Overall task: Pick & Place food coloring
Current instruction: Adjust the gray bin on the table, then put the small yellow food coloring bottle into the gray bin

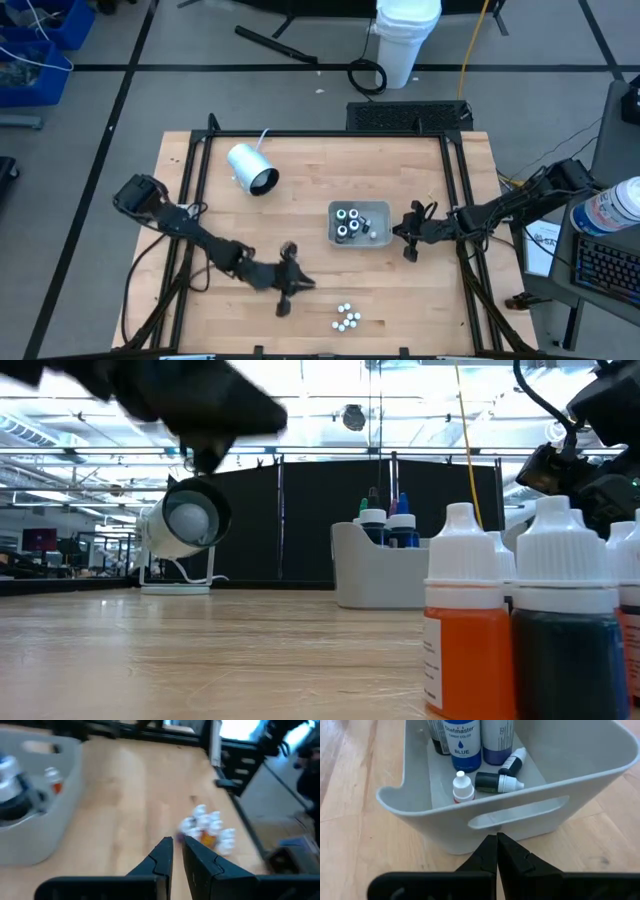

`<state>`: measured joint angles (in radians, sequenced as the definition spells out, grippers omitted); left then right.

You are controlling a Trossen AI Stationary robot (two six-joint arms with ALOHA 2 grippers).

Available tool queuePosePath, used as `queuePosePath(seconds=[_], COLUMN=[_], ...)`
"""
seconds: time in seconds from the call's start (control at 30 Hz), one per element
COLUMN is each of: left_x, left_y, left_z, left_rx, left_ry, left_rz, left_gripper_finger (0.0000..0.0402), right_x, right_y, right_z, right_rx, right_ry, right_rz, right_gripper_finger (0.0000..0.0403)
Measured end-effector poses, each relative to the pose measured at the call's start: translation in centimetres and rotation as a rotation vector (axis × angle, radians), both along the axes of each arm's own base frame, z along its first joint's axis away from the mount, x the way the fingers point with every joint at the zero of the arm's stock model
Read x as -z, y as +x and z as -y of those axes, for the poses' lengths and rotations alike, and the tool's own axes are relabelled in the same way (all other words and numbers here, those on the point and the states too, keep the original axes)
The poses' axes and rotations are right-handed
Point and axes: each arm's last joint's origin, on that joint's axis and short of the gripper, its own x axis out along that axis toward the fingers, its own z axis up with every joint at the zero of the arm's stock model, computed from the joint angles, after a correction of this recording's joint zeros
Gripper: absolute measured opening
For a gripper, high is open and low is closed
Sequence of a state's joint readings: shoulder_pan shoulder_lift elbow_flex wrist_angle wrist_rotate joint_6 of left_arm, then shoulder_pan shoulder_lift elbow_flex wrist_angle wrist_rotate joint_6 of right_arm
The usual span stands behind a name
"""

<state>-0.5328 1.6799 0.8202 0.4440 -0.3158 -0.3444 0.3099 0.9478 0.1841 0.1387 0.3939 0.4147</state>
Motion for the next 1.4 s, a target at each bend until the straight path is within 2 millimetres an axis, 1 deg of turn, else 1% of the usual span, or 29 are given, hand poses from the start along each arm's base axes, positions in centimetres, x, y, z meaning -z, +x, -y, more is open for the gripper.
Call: queuePosePath(seconds=[0.1,0.2,0.3,0.37,0.43,0.53,0.63,0.87,1.0,1.1,1.17,1.27,1.4], left_x=[-1.9,-2.4,-1.6,-0.5,0.5,1.4,1.9,1.9,2.4,3.1,3.3,3.5,3.2], left_y=[1.5,2.9,4.3,5.2,5.9,6.8,7.1,7.9,8.1,7.9,7.8,7.6,7.8], left_z=[2.6,5.3,7.7,9.1,10.3,11.4,11.6,10.4,9.7,9.4,9.3,9.4,9.6], left_rx=[0.029,0.079,0.082,0.092,0.116,0.137,0.136,0.069,0.089,0.074,0.07,0.071,0.124], left_ry=[0.04,0.126,0.22,0.26,0.302,0.334,0.338,0.272,0.201,0.181,0.174,0.171,0.151], left_rz=[-0.056,-0.114,-0.164,-0.202,-0.23,-0.219,-0.226,-0.246,-0.288,-0.321,-0.321,-0.326,-0.302], left_gripper_finger=[0.0047,0.0047,0.0047,0.0047,0.0047,0.006,0.0091,0.0192,0.0231,0.0248,0.0252,0.025,0.0241], right_x=[0.1,0.3,0.5,0.6,0.6,0.6,0.6,0.6,0.6,0.6,0.6,0.6,0.6], right_y=[-0.1,-0.3,-0.5,-0.5,-0.5,-0.5,-0.5,-0.5,-0.5,-0.5,-0.5,-0.5,-0.5], right_z=[0.0,0.1,0.1,0.1,0.0,0.0,0.0,0.0,0.0,0.0,0.0,0.0,0.0], right_rx=[-0.004,0.007,0.022,0.017,0.001,-0.005,-0.009,-0.022,-0.023,-0.022,-0.022,-0.023,-0.031], right_ry=[-0.006,0.005,0.015,0.024,0.041,0.069,0.064,0.043,0.04,0.04,0.04,0.038,0.026], right_rz=[-0.01,-0.039,-0.066,-0.08,-0.085,-0.083,-0.084,-0.085,-0.082,-0.079,-0.079,-0.079,-0.08], right_gripper_finger=[0.0,0.0,0.0001,0.0004,0.0008,0.0013,0.0018,0.0023,0.0023,0.0023,0.0023,0.0023,0.0023])
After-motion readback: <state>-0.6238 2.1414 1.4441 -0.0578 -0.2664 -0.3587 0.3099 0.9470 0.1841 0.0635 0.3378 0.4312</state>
